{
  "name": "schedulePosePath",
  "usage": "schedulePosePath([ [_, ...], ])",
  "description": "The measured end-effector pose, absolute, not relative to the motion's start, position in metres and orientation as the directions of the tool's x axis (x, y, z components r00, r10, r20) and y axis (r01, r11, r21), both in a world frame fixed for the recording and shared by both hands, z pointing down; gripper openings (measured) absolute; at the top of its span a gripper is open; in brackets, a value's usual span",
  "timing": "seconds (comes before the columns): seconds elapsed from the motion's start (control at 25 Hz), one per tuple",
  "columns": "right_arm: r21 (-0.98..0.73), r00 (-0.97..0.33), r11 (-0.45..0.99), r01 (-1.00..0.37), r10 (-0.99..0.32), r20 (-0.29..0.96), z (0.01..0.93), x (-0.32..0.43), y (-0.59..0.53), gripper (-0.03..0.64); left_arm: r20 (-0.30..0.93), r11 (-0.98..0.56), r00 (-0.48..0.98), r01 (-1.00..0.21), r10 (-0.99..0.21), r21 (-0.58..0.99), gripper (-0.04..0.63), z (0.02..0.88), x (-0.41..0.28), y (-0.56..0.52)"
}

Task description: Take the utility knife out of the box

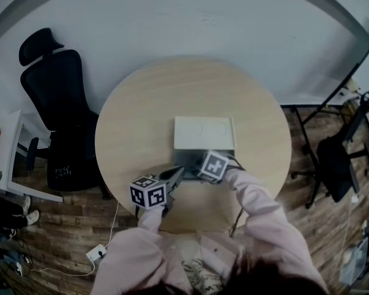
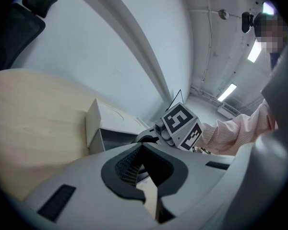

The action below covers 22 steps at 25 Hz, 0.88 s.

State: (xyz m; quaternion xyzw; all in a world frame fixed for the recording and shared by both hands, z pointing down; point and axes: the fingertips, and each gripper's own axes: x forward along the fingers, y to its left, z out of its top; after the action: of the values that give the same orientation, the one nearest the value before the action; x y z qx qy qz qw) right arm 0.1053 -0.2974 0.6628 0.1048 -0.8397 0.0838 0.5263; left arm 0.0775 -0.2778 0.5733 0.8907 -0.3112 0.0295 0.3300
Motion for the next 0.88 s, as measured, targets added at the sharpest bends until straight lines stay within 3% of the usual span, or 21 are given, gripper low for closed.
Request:
schedulePosePath([
  [0.52,0.018,-0.383,0.979,-0.204,-0.097,0.919,0.6674,0.1047,-0.2931,0.144,0.254,-0.569,0.794,-0.582,-0.552,0.581,0.0,0.5768,0.0722,-0.2806],
  [0.88,0.014,-0.407,0.973,-0.231,-0.109,0.907,0.6683,0.1057,-0.2914,0.141,0.253,-0.566,0.789,-0.587,-0.559,0.579,0.0,0.5758,0.07,-0.2798],
])
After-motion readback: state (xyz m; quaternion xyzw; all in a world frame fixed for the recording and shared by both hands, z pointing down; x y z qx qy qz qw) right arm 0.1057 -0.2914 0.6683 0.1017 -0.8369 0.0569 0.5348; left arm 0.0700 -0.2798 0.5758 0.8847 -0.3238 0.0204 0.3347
